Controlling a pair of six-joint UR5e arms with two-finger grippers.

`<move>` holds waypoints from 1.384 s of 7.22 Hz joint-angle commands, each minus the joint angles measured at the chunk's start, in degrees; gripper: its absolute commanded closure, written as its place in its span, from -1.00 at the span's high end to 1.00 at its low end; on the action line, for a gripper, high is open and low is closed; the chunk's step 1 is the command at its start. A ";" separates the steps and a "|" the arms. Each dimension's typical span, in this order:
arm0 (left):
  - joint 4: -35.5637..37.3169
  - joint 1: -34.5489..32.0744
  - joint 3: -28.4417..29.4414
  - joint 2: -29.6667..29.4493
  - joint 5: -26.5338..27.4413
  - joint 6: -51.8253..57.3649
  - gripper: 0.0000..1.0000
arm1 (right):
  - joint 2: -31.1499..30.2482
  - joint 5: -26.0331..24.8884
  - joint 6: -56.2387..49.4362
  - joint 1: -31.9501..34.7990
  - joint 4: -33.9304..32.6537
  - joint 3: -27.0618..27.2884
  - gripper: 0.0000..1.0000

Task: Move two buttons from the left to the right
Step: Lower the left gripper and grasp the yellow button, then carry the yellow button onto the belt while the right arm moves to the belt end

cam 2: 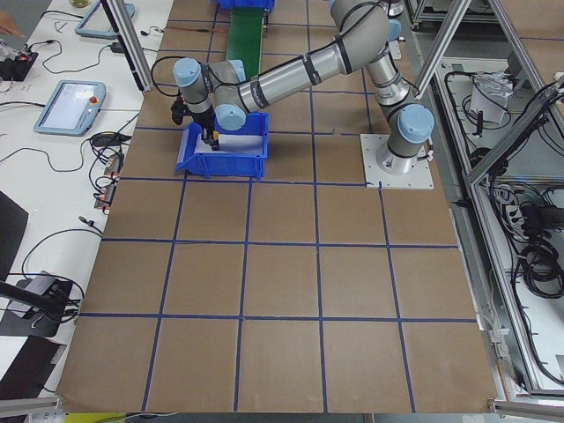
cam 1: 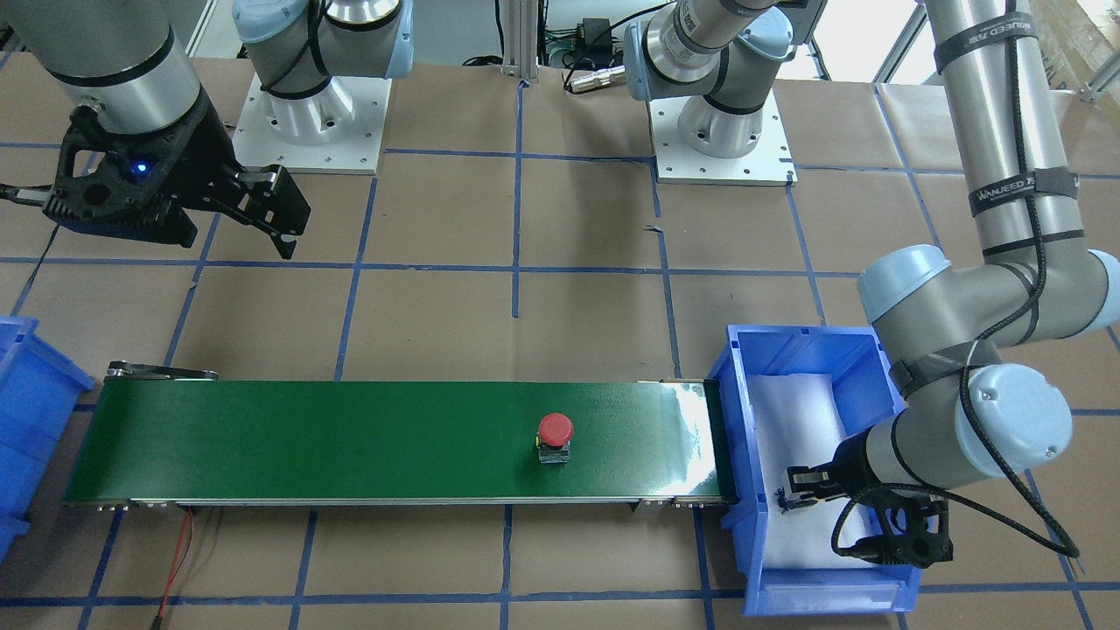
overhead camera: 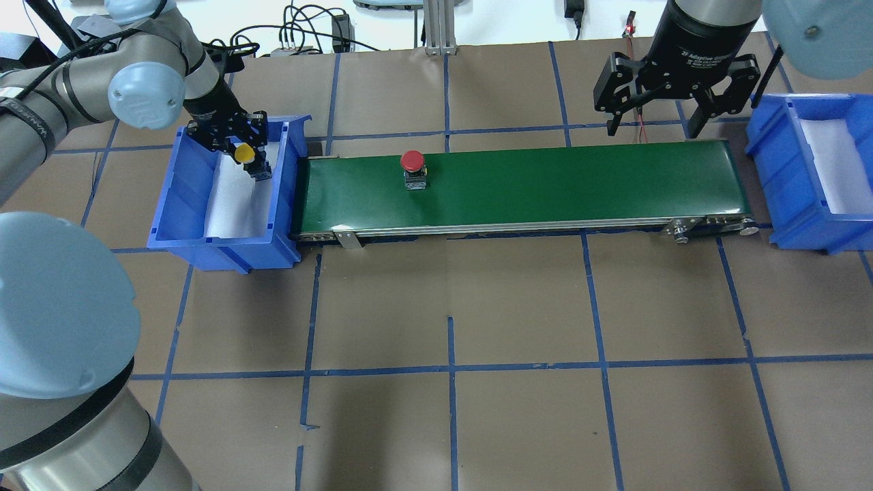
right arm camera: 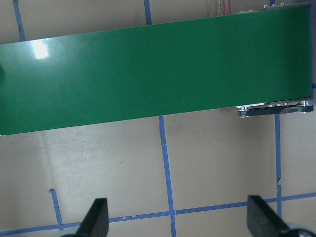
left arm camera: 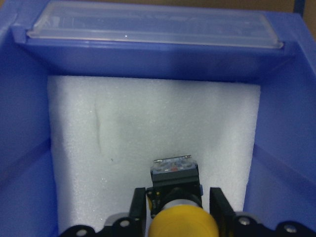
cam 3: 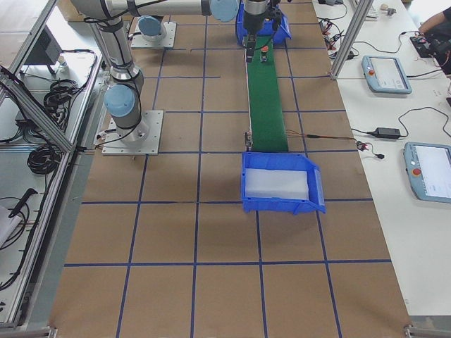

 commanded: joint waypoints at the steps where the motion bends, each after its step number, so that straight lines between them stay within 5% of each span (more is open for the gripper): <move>1: 0.00 -0.01 -0.01 0.06 0.00 0.00 -0.10 | -0.01 -0.02 -0.12 0.10 0.03 -0.08 1.00; 4: -1.05 0.34 1.12 0.41 0.27 0.08 -0.22 | -0.10 -0.11 -0.12 0.18 0.29 -0.08 1.00; 10: -11.69 -3.58 2.62 12.44 0.53 1.85 -0.24 | 0.08 -0.11 -6.00 -0.34 0.04 -0.08 1.00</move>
